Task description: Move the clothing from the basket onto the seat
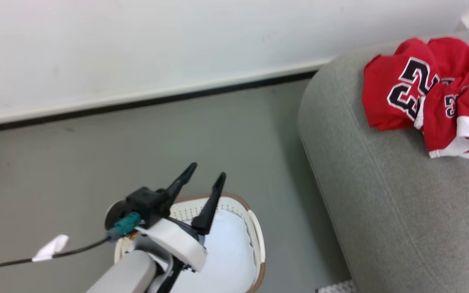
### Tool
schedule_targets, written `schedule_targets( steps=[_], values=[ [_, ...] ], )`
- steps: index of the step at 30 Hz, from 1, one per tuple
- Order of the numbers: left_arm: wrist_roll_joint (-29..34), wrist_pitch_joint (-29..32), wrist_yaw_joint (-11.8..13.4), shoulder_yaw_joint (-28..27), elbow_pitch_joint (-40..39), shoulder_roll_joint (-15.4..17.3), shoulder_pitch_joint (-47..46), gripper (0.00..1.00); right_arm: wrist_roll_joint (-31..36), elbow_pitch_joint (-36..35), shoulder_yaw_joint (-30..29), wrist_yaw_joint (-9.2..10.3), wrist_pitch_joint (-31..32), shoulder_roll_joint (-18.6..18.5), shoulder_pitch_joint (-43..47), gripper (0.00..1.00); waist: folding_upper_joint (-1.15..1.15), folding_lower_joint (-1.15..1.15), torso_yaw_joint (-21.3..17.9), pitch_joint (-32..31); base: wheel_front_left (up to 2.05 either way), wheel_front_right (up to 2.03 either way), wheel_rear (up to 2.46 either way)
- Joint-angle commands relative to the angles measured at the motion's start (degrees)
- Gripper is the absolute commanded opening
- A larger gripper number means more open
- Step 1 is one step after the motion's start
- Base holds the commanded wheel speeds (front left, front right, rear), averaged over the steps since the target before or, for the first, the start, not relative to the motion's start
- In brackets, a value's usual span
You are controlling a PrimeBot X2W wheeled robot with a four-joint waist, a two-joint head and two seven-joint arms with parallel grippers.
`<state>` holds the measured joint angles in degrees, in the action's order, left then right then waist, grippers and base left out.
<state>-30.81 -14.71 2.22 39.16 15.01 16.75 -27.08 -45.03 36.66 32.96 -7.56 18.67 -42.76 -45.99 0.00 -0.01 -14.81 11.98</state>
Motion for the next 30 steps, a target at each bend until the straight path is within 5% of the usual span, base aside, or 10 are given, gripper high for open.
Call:
schedule_targets(
  steps=[1,10,16,30],
  values=[
    [-1.1,-0.2,1.0,-1.5,0.2,0.6,1.4,1.00,-0.6,-1.3,-0.6,0.14,-2.1,-0.2,1.9,1.00,0.00,0.01,1.9,-4.2,0.00,0.00,0.00],
    [-0.5,-0.5,6.0,-11.7,-2.2,3.6,7.2,1.00,2.3,-8.8,-5.4,0.14,-12.4,3.1,9.0,1.00,0.00,0.01,5.4,-8.3,0.00,0.00,0.00],
    [0.4,-0.4,6.7,-19.3,-3.6,3.4,12.7,1.00,7.4,-13.0,-11.0,0.15,-19.1,9.3,15.5,1.00,0.00,0.01,7.5,-10.0,0.00,0.00,0.00],
    [8.1,-0.4,-0.4,-35.6,-5.4,-5.6,26.0,1.00,23.6,-19.2,-24.4,0.14,-32.8,28.1,35.2,1.00,0.00,0.01,8.6,-13.3,0.00,0.00,0.00]
  ],
)
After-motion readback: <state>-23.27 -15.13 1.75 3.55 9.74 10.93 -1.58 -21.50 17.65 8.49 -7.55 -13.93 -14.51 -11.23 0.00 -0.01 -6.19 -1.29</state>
